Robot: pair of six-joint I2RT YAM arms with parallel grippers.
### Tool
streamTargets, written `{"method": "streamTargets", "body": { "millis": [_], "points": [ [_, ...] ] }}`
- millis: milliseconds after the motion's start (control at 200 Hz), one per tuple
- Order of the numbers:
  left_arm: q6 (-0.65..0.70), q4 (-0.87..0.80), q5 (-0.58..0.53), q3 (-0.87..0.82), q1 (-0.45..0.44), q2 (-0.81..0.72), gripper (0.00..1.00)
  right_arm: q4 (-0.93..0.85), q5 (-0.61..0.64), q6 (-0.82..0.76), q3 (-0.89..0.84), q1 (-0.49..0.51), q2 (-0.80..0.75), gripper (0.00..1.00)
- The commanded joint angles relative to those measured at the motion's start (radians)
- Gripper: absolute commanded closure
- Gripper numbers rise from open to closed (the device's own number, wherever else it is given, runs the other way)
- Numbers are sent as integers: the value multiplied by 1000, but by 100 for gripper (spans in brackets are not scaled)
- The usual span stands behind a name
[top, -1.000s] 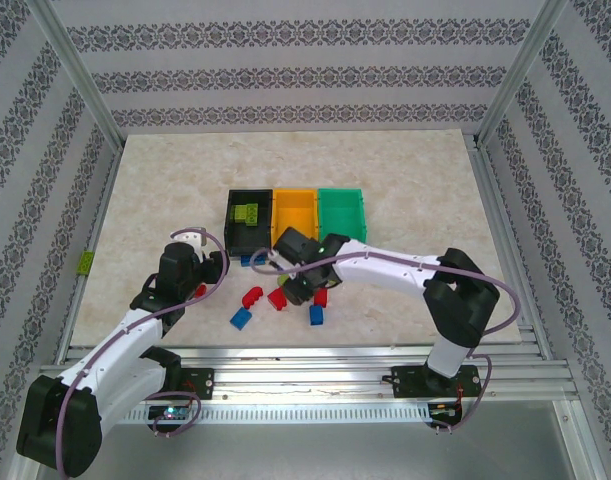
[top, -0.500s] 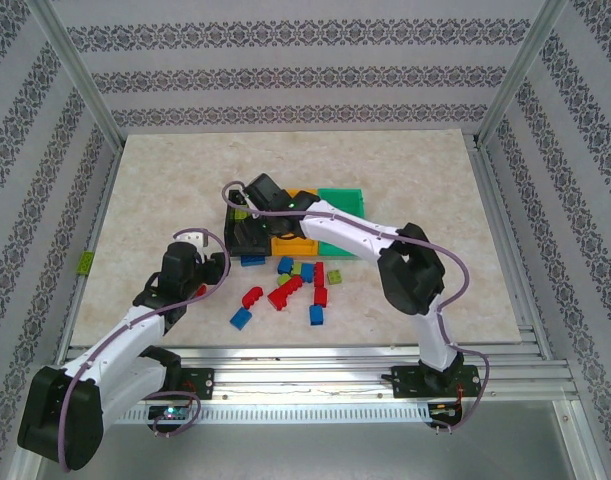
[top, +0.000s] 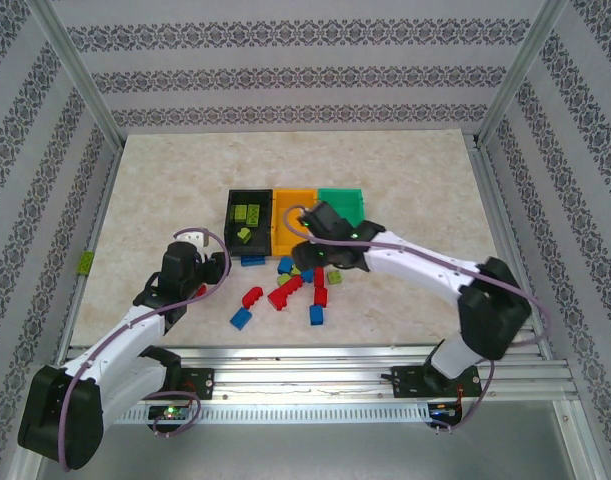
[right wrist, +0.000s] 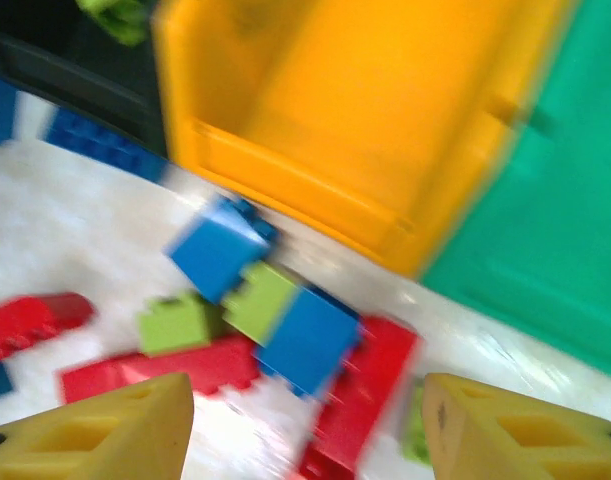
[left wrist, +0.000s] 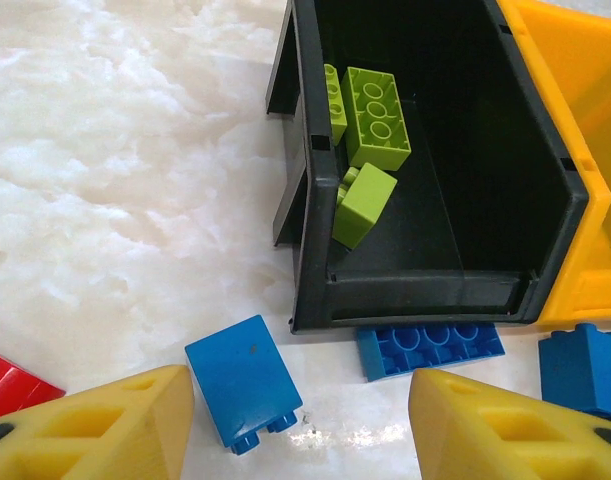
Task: Sort the legos into containers by color
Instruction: Pick up the lego from the bottom-center of the table.
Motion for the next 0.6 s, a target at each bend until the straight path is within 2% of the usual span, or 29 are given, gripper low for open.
{"method": "streamTargets", "body": {
  "millis": [0, 160, 330, 595],
  "points": [
    [-22, 53, 15, -16, 15, -1, 41, -11, 26, 71, -155, -57, -65, 38],
    [-22, 58, 22, -18, 15, 0, 41, 31, -4, 102, -229, -88, -64, 39],
    [-21, 52, 17, -20, 15, -11, 41, 48, -33, 89, -184, -85, 37, 39],
    [-18, 48, 13, -22, 15, -16, 41, 62, -12, 61, -119, -77, 157, 41]
  ]
}}
